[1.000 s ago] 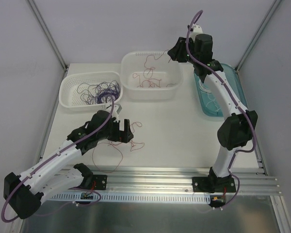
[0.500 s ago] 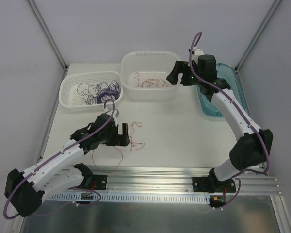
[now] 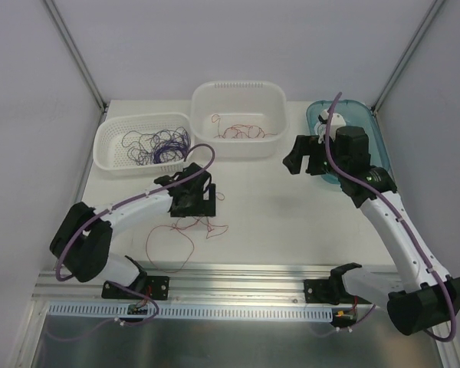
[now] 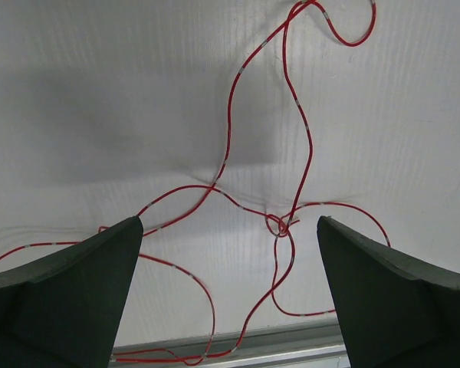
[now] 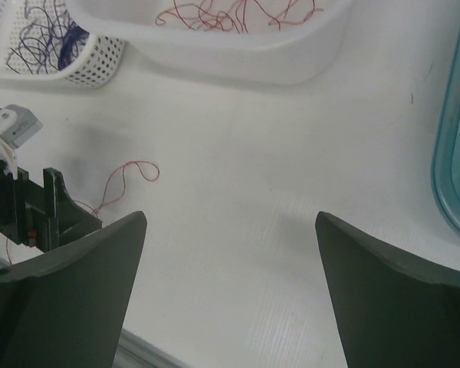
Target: Untangle the cables
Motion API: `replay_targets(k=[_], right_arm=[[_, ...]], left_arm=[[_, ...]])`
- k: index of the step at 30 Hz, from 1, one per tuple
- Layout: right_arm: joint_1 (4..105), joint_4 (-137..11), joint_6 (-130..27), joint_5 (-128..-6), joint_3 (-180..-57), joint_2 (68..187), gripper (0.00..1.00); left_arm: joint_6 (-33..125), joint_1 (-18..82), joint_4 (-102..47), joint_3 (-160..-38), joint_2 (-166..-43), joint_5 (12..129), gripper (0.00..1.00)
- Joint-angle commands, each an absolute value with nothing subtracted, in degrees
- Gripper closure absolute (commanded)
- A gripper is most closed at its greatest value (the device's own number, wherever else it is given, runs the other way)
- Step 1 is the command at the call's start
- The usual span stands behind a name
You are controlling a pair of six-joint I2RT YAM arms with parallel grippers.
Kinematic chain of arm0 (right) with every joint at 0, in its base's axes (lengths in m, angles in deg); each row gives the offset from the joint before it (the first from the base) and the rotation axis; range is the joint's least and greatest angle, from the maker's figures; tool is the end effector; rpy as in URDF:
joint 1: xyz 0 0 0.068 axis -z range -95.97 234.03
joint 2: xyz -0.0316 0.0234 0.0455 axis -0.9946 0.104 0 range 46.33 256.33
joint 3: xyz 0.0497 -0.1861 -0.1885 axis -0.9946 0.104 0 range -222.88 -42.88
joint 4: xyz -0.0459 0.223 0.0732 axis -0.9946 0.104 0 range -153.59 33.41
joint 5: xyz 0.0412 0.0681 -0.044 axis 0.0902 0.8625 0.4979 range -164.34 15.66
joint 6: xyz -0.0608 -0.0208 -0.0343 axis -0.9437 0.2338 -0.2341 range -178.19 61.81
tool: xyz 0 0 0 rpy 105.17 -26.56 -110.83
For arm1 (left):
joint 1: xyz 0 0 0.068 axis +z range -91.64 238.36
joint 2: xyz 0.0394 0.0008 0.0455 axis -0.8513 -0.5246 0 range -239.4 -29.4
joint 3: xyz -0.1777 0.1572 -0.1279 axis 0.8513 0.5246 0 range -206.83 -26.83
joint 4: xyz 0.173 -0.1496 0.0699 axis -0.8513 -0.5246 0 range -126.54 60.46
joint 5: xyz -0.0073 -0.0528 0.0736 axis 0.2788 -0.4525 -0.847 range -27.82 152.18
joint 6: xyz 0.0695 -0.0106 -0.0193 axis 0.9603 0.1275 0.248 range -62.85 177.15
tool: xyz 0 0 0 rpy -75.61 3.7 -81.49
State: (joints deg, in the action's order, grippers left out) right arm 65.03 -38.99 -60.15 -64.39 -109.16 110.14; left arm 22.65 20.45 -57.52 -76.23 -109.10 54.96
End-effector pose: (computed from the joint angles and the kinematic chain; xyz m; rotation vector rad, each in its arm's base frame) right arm 0.2301 0.0904 0.3665 -0.4707 1.9115 0.3652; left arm 0.2138 -0.1568 0.1962 0.0307 2.6062 -0.3045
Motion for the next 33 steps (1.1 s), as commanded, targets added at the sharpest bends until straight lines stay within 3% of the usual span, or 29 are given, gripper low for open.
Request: replay_targets(k=[1, 6, 10, 11, 14, 15, 16, 18, 20, 27, 33], right_arm=[[64.78, -35.39, -61.26, -66.78, -106.43, 106.10, 0.03], [64.78, -34.41, -60.56, -67.49, -103.09, 102.50, 0.03], [64.87, -33.45, -60.12, -67.92, -100.98, 99.95, 0.03], [64.87, -33.27, -60.12, -68.10, -100.71, 99.60, 0.03], [64.87, -32.57, -60.12, -68.89, -100.27, 98.54, 0.03], [64.87, -32.39, -60.12, -69.07, -100.27, 98.36, 0.03], [64.87, -32.39, -60.21, -69.24, -100.18, 98.10, 0.03], [64.87, -32.22, -60.30, -69.77, -100.01, 97.57, 0.03], [64.87, -31.69, -60.47, -70.29, -100.18, 97.22, 0.03], [64.78, -28.18, -61.70, -73.02, -100.88, 94.15, 0.03], [64.87, -25.10, -63.19, -76.89, -101.23, 90.37, 0.03]], left_arm=[[21.11, 19.25, -57.57, -78.59, -114.02, 54.10, 0.01], [20.59, 18.37, -57.31, -79.21, -118.86, 53.83, 0.08], [20.67, 17.58, -57.22, -79.74, -121.85, 53.83, 0.23], [20.68, 17.40, -57.13, -79.74, -122.21, 53.83, 0.34], [20.68, 17.05, -57.22, -79.30, -123.09, 53.31, 0.52], [20.59, 16.96, -57.22, -79.04, -123.09, 53.04, 0.68], [20.76, 16.96, -57.22, -78.86, -123.00, 52.43, 0.75], [21.38, 16.96, -57.22, -78.77, -122.48, 51.82, 0.90], [22.60, 16.96, -57.22, -79.47, -120.81, 51.03, 0.97], [29.28, 17.05, -58.54, -87.81, -107.47, 48.04, 1.00], [38.33, 17.05, -58.98, -105.64, -104.46, 48.03, 1.00]])
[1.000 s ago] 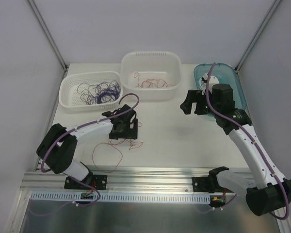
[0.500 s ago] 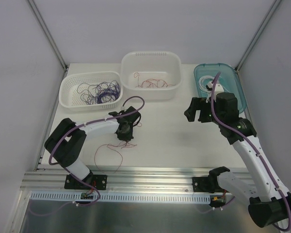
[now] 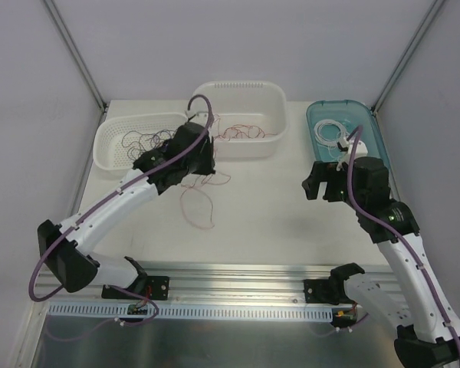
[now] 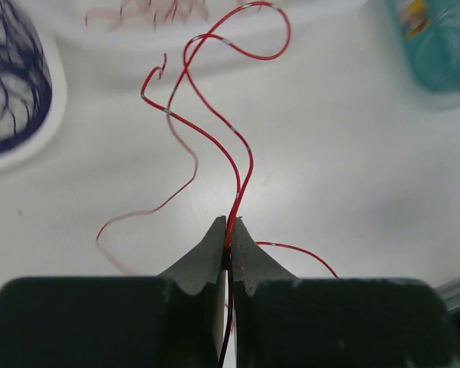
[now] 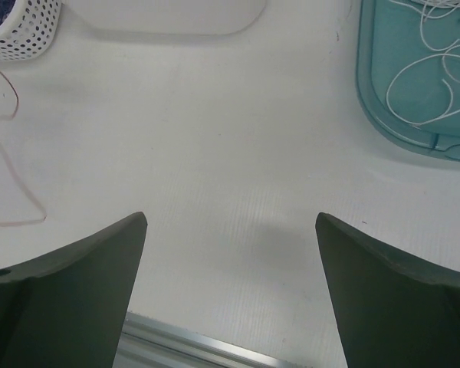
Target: Untangle the cables
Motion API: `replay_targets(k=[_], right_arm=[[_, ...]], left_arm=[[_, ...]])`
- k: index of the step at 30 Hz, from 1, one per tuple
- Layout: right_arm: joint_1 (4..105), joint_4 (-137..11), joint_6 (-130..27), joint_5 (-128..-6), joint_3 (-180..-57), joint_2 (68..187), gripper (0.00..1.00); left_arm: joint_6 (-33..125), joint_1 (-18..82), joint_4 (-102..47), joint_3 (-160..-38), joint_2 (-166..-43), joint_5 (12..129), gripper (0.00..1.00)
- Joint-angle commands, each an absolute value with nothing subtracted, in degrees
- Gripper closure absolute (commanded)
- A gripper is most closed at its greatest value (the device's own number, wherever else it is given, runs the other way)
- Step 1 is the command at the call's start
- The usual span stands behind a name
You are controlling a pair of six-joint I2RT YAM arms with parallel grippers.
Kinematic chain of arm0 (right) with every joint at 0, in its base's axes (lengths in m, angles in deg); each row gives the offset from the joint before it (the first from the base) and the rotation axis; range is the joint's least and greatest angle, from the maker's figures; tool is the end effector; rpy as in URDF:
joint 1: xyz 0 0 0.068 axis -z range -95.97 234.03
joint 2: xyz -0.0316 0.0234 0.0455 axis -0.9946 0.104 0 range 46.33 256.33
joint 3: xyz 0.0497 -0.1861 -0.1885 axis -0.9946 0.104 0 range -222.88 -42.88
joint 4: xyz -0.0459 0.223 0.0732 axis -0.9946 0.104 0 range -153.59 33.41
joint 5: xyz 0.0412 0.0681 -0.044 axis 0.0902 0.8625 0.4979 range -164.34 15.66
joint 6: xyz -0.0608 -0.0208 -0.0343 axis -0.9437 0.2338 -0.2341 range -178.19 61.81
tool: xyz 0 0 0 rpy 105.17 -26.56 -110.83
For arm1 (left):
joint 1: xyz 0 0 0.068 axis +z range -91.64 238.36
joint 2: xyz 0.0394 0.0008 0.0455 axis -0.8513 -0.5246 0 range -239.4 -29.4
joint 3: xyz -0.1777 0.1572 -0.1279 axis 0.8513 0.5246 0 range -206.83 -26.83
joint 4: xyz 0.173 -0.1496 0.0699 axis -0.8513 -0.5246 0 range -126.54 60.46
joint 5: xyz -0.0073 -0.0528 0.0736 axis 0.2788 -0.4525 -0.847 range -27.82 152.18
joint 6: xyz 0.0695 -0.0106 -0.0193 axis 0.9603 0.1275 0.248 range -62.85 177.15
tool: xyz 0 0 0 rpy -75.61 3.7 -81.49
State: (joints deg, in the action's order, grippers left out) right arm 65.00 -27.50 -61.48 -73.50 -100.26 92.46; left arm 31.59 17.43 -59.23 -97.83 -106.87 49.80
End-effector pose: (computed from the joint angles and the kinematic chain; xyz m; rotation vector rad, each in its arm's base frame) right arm 0.1572 0.0552 0.3468 -0.3982 1.9695 0.1905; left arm 0.2332 -0.1849 0.3241 0.1750 2.2090 -0.4151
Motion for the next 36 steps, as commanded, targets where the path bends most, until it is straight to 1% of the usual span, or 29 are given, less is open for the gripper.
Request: replay_targets(k=[1, 3, 4, 5, 6, 7, 9, 10, 13, 15, 18, 20, 26, 32, 35, 36], right_arm=[[64.78, -24.75, -63.29, -77.33, -101.50, 89.32, 0.03], [64.87, -23.96, -63.64, -78.38, -101.85, 88.43, 0.03], [64.87, -23.78, -63.64, -78.65, -101.94, 87.91, 0.03], [64.96, -23.69, -63.64, -79.00, -102.20, 86.94, 0.03], [64.87, -23.52, -63.73, -79.00, -102.29, 86.67, 0.03], [64.87, -23.43, -63.81, -79.09, -102.38, 86.41, 0.03], [64.96, -23.43, -63.99, -79.26, -102.47, 85.79, 0.03], [64.96, -23.43, -63.99, -79.26, -102.47, 85.53, 0.03], [64.96, -23.34, -63.90, -78.74, -102.47, 85.18, 0.03], [64.96, -23.43, -63.55, -78.39, -102.29, 84.74, 0.03], [64.87, -23.69, -63.37, -77.16, -101.68, 84.47, 0.03], [64.96, -23.78, -62.85, -76.37, -101.32, 84.65, 0.03], [64.96, -24.13, -61.44, -74.87, -99.92, 84.74, 0.03], [64.87, -22.20, -61.27, -75.92, -99.83, 85.00, 0.03], [64.96, -20.80, -61.35, -77.15, -100.09, 85.00, 0.03], [64.87, -20.62, -61.53, -77.42, -100.09, 85.00, 0.03]], left_arm=[[40.60, 17.14, -58.98, -111.32, -104.81, 47.95, 1.00], [43.07, 17.14, -58.98, -117.76, -106.90, 47.68, 1.00], [45.52, 17.14, -58.98, -124.75, -107.88, 47.42, 1.00], [46.85, 17.14, -58.89, -128.48, -109.10, 47.42, 1.00], [48.00, 17.22, -58.89, -132.26, -111.99, 47.42, 1.00], [50.27, 17.40, -58.80, -140.04, -113.76, 47.50, 1.00], [52.48, 18.27, -58.80, -147.73, -119.88, 48.64, 1.00], [53.62, 18.72, -58.54, -154.72, -121.84, 49.17, 1.00], [51.37, 22.57, -54.17, -162.24, -127.56, 53.30, 1.00], [48.73, 26.25, -51.78, -164.02, -130.98, 57.07, 1.00], [44.94, 28.82, -45.11, -164.90, -134.41, 60.41, 1.00], [44.67, 30.05, -40.03, -164.82, -135.92, 61.30, 1.00], [42.91, 32.60, -32.97, -164.03, -140.58, 62.80, 1.00], [42.65, 34.10, -27.78, -158.41, -145.93, 57.79, 1.00], [40.72, 34.10, -26.55, -154.46, -147.52, 59.71, 1.00], [39.67, 34.01, -25.94, -151.05, -148.22, 60.33, 1.00]])
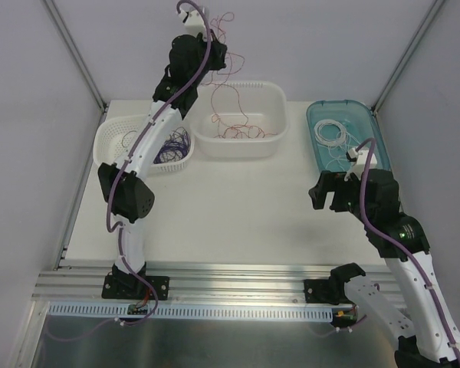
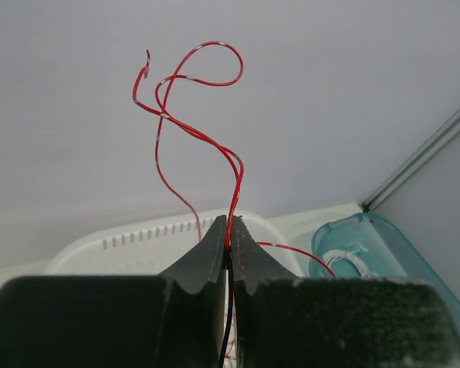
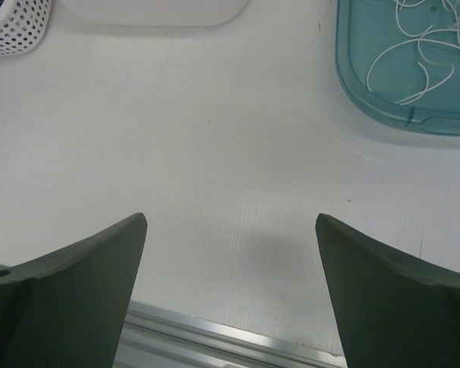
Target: Untangle the cables
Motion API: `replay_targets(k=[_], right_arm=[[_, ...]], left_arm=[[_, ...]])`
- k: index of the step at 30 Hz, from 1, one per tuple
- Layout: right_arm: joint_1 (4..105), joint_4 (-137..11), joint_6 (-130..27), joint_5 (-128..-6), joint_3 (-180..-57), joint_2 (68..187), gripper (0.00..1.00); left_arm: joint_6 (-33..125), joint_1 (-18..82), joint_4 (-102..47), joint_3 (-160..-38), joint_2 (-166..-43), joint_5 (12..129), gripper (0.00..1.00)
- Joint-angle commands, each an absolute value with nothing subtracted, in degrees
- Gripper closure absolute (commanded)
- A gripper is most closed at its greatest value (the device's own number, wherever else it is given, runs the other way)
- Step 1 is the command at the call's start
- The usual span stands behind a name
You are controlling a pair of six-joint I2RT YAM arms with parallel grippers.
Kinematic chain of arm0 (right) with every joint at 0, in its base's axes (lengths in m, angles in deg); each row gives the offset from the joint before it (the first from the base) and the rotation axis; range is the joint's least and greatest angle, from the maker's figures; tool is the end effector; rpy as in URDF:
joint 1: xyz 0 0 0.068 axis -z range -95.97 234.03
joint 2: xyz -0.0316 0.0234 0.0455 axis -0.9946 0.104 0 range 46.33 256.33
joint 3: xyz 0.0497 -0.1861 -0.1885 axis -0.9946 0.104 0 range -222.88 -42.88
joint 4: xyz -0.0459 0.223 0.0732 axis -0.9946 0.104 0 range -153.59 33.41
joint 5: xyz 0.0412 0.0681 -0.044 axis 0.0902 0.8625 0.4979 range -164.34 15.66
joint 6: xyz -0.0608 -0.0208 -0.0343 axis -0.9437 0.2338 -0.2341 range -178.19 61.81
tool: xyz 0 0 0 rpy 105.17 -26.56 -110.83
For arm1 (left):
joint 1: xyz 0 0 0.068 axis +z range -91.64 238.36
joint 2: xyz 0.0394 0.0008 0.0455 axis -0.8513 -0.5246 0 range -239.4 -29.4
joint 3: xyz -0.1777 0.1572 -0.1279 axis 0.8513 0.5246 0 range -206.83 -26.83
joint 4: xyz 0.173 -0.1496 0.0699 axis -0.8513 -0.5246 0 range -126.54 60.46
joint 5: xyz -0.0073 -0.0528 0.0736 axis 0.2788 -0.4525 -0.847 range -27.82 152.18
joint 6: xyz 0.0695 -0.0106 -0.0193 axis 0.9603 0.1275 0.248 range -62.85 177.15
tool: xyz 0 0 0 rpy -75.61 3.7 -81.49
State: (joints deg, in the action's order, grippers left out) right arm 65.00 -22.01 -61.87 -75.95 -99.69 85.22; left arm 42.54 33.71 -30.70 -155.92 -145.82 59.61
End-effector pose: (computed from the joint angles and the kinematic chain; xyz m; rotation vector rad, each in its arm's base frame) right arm 0.1255 0.0416 0.3482 -0.3733 1.9511 0.1458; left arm 0.4286 -0.1936 0.4807 0.0835 1.3886 -0.5424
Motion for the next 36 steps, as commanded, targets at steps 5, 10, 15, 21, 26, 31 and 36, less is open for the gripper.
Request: replay_targets(k=[5, 10, 15, 21, 26, 31, 36], right_arm=[[64.96, -19.39, -62.05, -77.60, -100.35, 85.09, 0.03], [64.96, -17.98, -63.55, -76.01, -101.85, 85.97, 0.03], [64.87, -16.84, -64.95, -76.27, -102.46, 85.97, 0.03], [64.87, -13.15, -65.92, -79.79, -102.91, 85.53, 0.03], [64.96, -10.25, -64.69, -84.53, -102.56, 83.51, 0.03], [64.87, -10.51, -63.64, -89.62, -100.36, 79.38, 0.03], [64.87, -8.40, -62.67, -95.69, -100.88, 76.31, 0.03]], left_arm=[[39.39, 34.01, -22.68, -139.69, -149.28, 61.48, 0.25], [40.27, 34.01, -22.59, -130.20, -142.53, 57.79, 0.01], [42.12, 34.01, -25.12, -120.64, -129.70, 54.46, 0.01], [42.74, 34.10, -36.81, -107.62, -112.92, 50.23, 0.01], [38.62, 34.10, -48.23, -89.90, -93.62, 45.24, 0.01], [31.76, 34.01, -61.76, -78.70, -74.70, 41.54, 0.01], [26.39, 34.10, -74.61, -73.59, -53.60, 38.37, 0.01]])
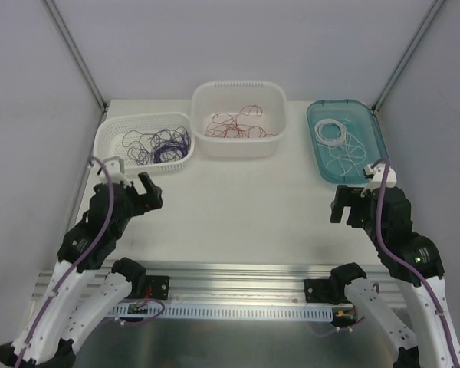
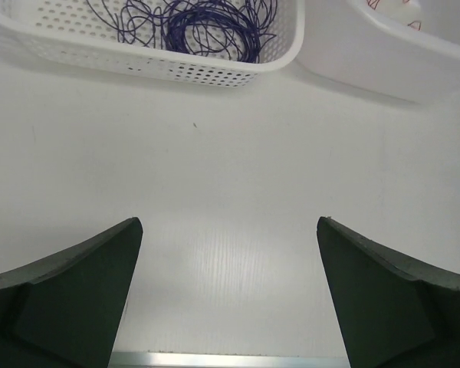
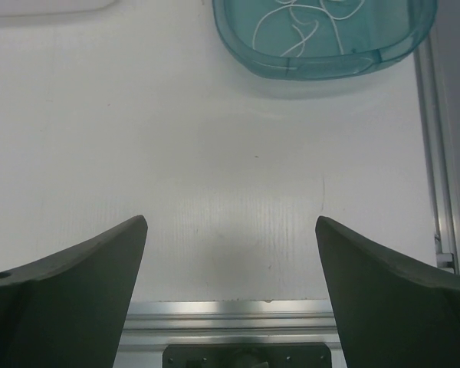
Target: Untangle the cables
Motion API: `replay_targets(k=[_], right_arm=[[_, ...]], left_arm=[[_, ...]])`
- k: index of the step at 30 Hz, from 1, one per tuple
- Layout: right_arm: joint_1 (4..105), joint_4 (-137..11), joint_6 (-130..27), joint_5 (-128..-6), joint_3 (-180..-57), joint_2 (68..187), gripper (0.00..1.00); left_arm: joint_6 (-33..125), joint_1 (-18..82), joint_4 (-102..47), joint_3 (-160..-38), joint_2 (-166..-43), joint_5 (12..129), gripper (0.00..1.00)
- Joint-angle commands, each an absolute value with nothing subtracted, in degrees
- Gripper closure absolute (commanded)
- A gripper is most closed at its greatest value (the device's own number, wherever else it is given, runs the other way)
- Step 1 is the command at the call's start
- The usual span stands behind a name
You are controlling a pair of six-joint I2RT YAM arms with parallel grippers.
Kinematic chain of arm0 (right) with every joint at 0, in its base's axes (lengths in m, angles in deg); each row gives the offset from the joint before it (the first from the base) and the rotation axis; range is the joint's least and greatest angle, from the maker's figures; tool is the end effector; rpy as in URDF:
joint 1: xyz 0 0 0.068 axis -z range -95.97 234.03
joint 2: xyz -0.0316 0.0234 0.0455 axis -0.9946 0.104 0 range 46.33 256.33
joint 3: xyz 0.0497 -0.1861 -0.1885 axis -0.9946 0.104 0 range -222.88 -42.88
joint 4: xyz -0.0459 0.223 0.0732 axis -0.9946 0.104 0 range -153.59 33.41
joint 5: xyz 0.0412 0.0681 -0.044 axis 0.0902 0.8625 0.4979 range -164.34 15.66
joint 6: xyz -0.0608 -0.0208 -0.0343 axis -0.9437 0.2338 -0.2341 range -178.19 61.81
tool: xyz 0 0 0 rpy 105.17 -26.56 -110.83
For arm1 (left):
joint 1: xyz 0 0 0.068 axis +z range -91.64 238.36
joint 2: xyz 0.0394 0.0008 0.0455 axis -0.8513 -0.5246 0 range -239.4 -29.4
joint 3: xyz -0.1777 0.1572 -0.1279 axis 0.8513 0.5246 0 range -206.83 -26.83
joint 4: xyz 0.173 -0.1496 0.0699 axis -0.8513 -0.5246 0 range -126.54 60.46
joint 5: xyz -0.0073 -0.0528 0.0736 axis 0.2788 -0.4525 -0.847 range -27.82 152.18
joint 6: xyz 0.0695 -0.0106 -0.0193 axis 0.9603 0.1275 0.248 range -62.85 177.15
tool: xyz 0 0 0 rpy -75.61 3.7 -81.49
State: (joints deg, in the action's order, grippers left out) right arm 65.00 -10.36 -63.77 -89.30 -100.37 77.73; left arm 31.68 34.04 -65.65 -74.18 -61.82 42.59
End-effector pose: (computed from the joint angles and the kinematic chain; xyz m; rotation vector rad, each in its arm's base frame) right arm 0.0879 0.0139 0.3399 -0.2726 2.0108 -0.1189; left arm 0.1180 -0.0310 0.3208 -0.2455 1.9105 -0.2519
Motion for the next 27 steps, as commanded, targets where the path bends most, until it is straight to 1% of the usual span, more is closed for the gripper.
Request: replay_targets(k=[1, 2, 7, 8, 11, 16, 27], right_arm=[[64.87, -7.96, -62.76, -98.66, -100.80, 74.82, 0.03], [64.96, -7.78, -62.85, -100.08, -100.62, 73.94, 0.03], [64.87, -4.63, -62.24, -106.67, -100.36, 68.75, 0.03], [64.87, -4.10, -62.06, -107.21, -100.36, 66.83, 0.03], [64.87, -2.60, -61.09, -108.00, -100.70, 62.96, 0.03], [64.87, -0.67, -60.21, -108.35, -101.85, 58.99, 0.03], [64.87, 2.41, -58.63, -110.55, -103.96, 58.02, 0.03]], left_arm=[[26.21, 34.01, -75.58, -73.32, -51.13, 38.19, 0.01], [26.13, 34.01, -76.55, -72.97, -46.85, 38.10, 0.01], [22.52, 34.10, -80.95, -73.41, -36.01, 36.61, 0.01], [21.48, 34.01, -81.30, -73.93, -32.68, 36.78, 0.01], [19.10, 34.01, -83.41, -74.98, -27.75, 38.53, 0.01], [17.86, 34.01, -85.96, -76.66, -24.66, 41.87, 0.01], [18.22, 34.01, -91.05, -79.74, -23.69, 46.54, 0.01]])
